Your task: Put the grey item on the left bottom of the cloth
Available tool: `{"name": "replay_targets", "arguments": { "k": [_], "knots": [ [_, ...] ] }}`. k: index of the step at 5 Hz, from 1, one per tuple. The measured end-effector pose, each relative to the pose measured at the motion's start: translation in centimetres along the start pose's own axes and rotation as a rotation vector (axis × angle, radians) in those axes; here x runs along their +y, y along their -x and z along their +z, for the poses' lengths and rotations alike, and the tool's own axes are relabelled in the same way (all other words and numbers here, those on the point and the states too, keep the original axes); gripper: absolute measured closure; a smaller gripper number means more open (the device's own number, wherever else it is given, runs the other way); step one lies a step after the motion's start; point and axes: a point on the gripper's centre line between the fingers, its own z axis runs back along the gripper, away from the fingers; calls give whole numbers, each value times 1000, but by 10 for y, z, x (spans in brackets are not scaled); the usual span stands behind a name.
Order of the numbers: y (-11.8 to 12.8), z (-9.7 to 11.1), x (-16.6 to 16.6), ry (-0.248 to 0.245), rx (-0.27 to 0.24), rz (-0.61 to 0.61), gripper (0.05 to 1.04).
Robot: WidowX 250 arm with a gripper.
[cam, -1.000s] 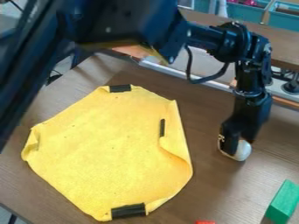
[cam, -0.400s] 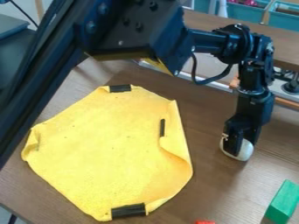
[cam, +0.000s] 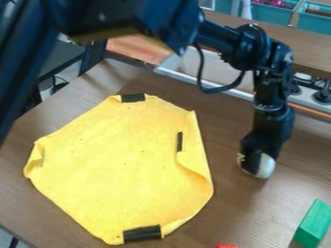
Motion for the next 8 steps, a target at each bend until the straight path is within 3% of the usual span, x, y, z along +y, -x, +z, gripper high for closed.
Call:
{"name": "replay_targets", "arguments": {
  "k": [1, 2, 3, 4, 6, 7, 8],
  "knots": [
    [4, 9, -14, -71, 42, 9, 240],
    [8, 25, -28, -133, 37, 34, 240],
    [33, 39, -39, -188, 10, 130, 240],
    [60, 42, -46, -200, -15, 260, 240],
    [91, 42, -46, -202, -11, 426, 240],
    [109, 35, -65, -193, -3, 514, 240],
    [113, 41, -73, -214, 27, 549, 240]
  ]
}}
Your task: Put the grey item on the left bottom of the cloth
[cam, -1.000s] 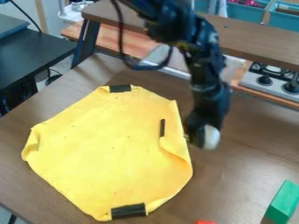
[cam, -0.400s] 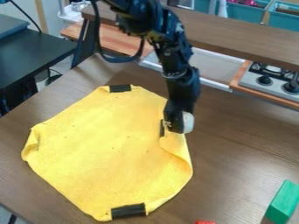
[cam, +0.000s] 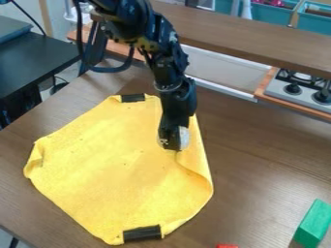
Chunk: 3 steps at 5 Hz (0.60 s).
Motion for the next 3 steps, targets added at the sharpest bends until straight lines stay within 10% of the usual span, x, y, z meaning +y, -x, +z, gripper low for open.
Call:
{"name": "replay_targets", "arguments": {
  "k": [3],
  "knots": [
    [43, 23, -31, -61, 34, 117, 240]
  ]
}}
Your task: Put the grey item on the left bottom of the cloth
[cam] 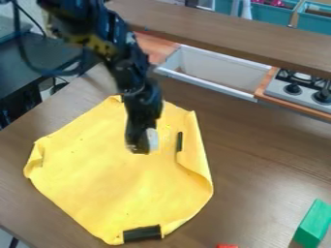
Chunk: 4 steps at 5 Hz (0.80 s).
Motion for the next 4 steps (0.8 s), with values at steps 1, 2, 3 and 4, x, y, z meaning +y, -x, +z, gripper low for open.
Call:
{"name": "replay_targets", "arguments": {
  "k": [1, 2, 3, 4],
  "knots": [
    [24, -6, -13, 23, 23, 23, 240],
    [43, -6, -13, 22, 39, 21, 240],
    [67, -4, -15, 24, 33, 38, 240],
    [83, -4, -20, 34, 18, 43, 240]
  ]
}}
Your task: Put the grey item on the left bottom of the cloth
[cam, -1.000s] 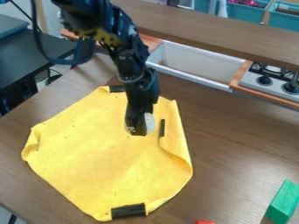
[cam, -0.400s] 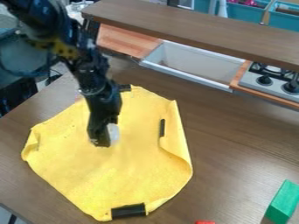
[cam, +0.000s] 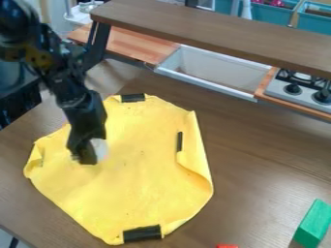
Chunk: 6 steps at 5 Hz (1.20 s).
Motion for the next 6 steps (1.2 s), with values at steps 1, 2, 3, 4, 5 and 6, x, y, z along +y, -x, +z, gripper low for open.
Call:
{"name": "replay_targets", "arguments": {
  "k": [1, 2, 3, 4, 5, 6],
  "knots": [
    [9, 2, -1, 9, 1, -6, 240],
    [16, -1, 2, 19, 14, -10, 240],
    [28, -2, 4, 27, 8, 19, 240],
    [39, -1, 3, 32, 9, 48, 240],
    [45, -3, 0, 85, 8, 77, 200],
    [46, -1, -1, 116, 37, 75, 71]
  ]
}}
